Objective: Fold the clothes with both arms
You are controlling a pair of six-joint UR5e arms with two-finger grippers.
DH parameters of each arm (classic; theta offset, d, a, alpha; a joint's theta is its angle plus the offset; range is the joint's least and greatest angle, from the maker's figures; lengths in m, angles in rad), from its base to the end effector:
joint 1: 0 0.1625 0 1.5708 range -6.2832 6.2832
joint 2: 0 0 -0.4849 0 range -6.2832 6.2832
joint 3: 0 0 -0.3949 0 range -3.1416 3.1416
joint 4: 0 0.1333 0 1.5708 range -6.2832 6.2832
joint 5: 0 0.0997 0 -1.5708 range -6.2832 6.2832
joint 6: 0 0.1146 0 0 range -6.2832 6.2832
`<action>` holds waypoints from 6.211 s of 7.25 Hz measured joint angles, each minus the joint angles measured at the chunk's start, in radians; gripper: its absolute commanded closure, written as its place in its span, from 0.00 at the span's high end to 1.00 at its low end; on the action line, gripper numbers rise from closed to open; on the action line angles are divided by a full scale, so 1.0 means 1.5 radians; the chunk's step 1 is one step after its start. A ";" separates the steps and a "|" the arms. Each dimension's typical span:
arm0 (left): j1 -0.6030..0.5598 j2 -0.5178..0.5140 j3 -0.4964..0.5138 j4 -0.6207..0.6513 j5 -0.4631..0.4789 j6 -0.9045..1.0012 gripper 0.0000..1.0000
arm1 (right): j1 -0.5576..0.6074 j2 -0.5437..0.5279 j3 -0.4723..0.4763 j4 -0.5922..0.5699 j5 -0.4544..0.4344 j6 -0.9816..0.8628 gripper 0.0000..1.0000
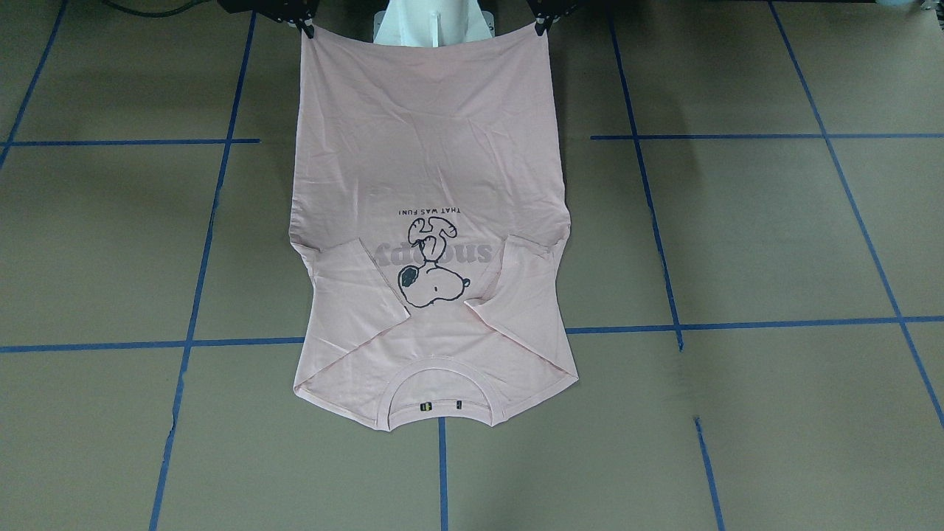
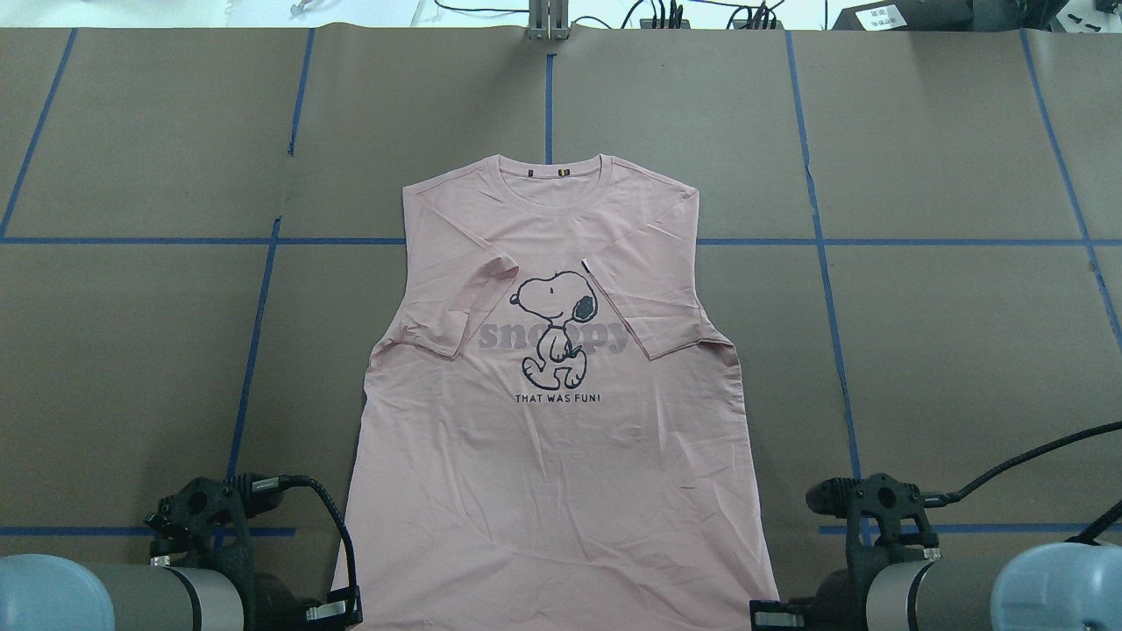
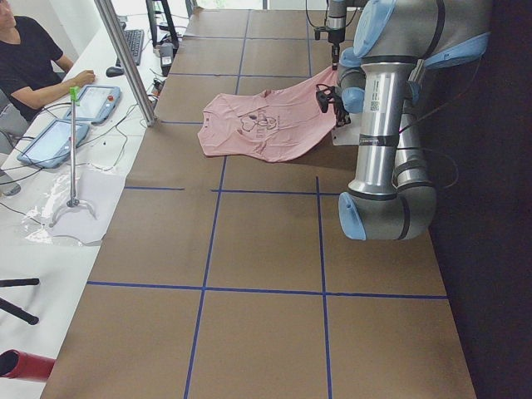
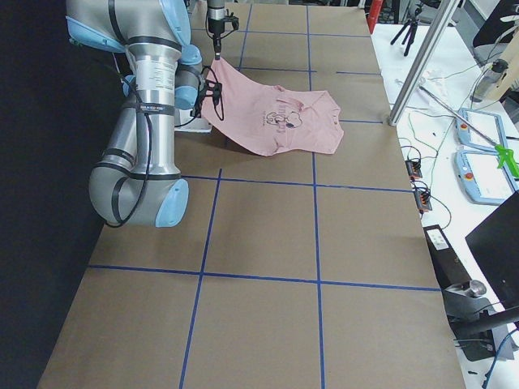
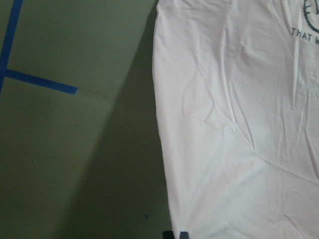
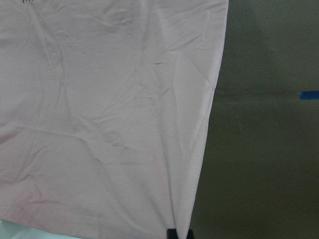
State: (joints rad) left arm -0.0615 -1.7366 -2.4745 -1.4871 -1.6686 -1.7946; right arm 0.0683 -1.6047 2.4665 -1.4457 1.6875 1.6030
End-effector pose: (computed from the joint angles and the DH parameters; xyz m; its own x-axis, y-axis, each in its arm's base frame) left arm 0.4116 -0.1477 0.2743 0.5419 -0.2547 -0.8010 0.1027 0.9659 -0.2376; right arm -0.3815 -0.1463 0.3270 0.5507 0.0697 0.8318 0.0114 0.9958 -0.0910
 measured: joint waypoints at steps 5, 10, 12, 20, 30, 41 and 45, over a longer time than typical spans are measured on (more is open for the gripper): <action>-0.201 -0.096 0.125 -0.012 0.004 0.210 0.00 | 0.269 0.167 -0.192 0.006 0.019 -0.270 0.00; -0.382 -0.191 0.412 -0.186 -0.002 0.326 0.00 | 0.444 0.353 -0.471 0.032 0.088 -0.366 0.00; -0.423 -0.205 0.488 -0.238 -0.011 0.352 0.00 | 0.476 0.392 -0.598 0.124 0.107 -0.370 0.00; -0.447 -0.288 0.665 -0.342 -0.013 0.360 0.33 | 0.512 0.495 -0.786 0.207 0.110 -0.372 0.74; -0.448 -0.257 0.585 -0.327 -0.074 0.362 1.00 | 0.455 0.282 -0.520 0.114 0.224 -0.238 1.00; -0.446 -0.235 0.532 -0.328 -0.081 0.356 1.00 | 0.353 0.251 -0.514 0.096 0.150 -0.180 0.00; -0.446 -0.234 0.524 -0.328 -0.080 0.354 1.00 | 0.353 0.251 -0.509 0.094 0.158 -0.184 0.00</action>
State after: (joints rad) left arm -0.7302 -2.0879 -1.6881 -1.9789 -1.7888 -1.2639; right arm 0.5975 -1.2281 1.7031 -1.3048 1.9251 1.3275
